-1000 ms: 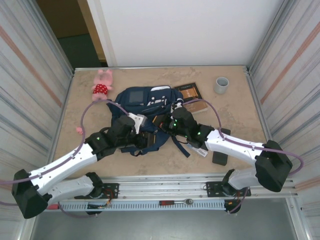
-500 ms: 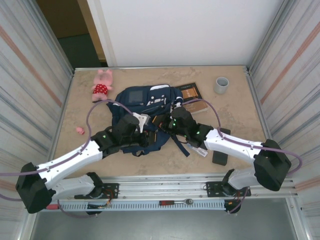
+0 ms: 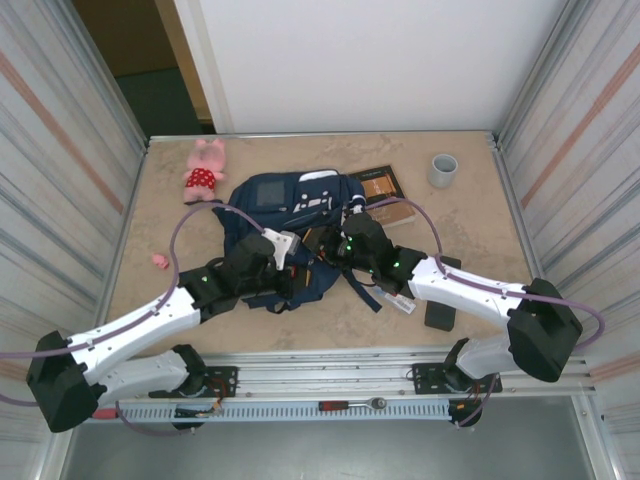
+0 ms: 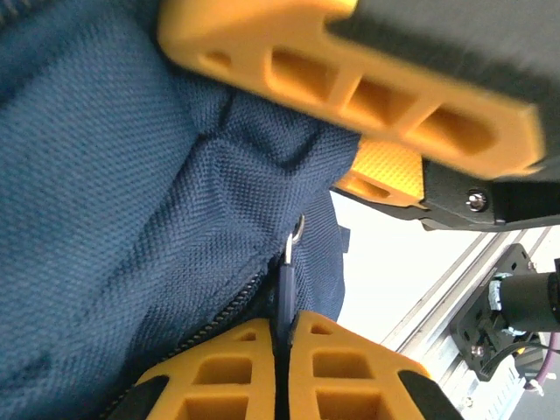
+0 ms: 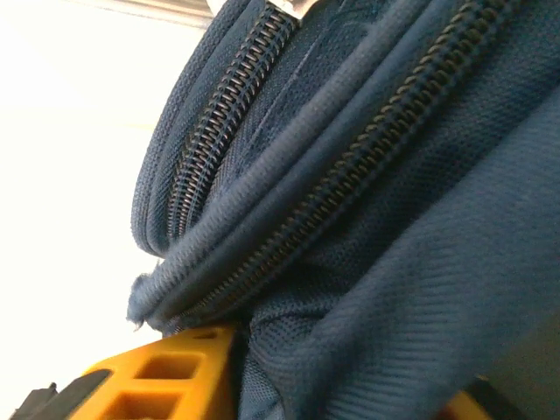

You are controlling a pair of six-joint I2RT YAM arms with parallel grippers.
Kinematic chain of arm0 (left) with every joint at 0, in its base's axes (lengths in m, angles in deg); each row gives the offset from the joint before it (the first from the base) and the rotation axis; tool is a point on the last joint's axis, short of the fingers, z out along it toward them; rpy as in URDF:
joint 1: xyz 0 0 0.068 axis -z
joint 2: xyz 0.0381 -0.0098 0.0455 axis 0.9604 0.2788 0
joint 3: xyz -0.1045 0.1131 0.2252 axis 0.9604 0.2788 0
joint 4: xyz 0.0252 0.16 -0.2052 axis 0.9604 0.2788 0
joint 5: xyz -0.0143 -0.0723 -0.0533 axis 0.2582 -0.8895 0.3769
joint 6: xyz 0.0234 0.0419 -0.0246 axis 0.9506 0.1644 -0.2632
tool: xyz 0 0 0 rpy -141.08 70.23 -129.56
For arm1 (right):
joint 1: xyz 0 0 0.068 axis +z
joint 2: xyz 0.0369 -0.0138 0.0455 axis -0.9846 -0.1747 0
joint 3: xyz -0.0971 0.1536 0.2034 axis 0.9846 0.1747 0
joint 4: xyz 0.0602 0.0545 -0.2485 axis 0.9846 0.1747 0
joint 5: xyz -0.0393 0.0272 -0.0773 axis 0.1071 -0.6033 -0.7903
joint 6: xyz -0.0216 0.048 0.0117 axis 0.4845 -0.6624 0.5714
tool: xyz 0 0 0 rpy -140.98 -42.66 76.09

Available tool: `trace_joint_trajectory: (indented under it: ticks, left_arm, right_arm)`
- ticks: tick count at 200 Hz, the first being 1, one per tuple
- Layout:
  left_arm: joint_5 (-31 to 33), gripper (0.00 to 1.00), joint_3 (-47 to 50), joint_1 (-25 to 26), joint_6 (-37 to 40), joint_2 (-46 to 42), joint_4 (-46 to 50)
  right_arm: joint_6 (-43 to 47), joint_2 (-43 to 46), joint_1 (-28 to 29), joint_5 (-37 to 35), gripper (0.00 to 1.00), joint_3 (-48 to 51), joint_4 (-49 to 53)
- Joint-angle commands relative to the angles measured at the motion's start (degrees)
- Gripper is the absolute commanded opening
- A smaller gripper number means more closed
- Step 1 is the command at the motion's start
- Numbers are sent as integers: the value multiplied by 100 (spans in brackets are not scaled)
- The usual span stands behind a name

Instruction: Pack books, pencil case, and school supplies into a backpack

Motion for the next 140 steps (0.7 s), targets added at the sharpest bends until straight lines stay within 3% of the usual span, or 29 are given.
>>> trace_joint_trajectory:
  ticks: [1, 40, 54, 68, 81, 140]
  left_arm:
    - [-121, 0, 34, -41, 243, -136, -279]
    - [-455, 0, 86, -52, 561, -251, -366]
    - [-476, 0, 77, -50, 589, -259, -305]
    - [-389, 0, 49, -83, 574, -283, -92]
    - [-270, 0, 43, -136, 535, -339, 216]
    - [-234, 0, 427, -568, 672, -1293, 989]
  right_arm:
    - [-198, 106, -88, 138, 37, -209, -212]
    - [-336, -12, -227, 218, 39, -100, -265]
    - [-350, -52, -263, 281, 26, -87, -279]
    - [-300, -24, -374, 359, 8, -41, -239]
    - [-217, 48, -515, 456, 0, -30, -141]
    - [242, 297, -1286, 1304, 0, -152, 526]
